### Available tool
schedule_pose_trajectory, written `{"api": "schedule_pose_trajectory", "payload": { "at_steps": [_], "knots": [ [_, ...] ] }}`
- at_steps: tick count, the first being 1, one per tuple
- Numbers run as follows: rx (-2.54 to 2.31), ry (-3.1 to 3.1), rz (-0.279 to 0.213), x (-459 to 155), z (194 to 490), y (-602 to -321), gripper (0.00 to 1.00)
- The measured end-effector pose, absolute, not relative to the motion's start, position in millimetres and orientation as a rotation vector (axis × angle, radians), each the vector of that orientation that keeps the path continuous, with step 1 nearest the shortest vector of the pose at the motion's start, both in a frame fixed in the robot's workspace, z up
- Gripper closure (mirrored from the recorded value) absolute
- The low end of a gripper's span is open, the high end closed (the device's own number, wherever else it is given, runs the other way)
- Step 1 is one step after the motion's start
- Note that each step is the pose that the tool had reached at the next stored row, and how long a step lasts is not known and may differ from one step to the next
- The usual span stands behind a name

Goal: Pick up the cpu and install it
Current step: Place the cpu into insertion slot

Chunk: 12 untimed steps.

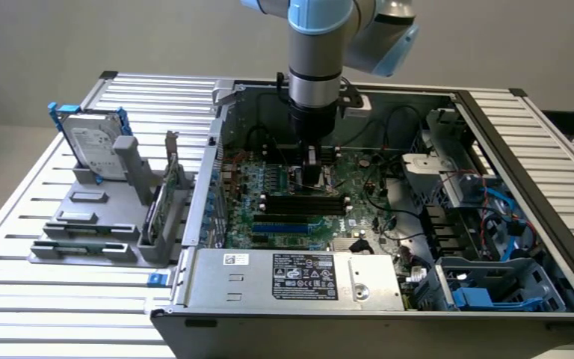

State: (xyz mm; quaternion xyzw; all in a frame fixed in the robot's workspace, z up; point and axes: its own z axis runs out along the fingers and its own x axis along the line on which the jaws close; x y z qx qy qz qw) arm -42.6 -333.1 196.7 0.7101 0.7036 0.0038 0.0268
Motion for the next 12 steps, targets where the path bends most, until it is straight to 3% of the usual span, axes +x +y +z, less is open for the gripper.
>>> {"api": "schedule_pose_trajectory", "payload": {
  "at_steps": [12],
  "knots": [
    [2.196, 2.176, 0.017, -44.0, 207.8, -333.1, 0.37]
  ]
}}
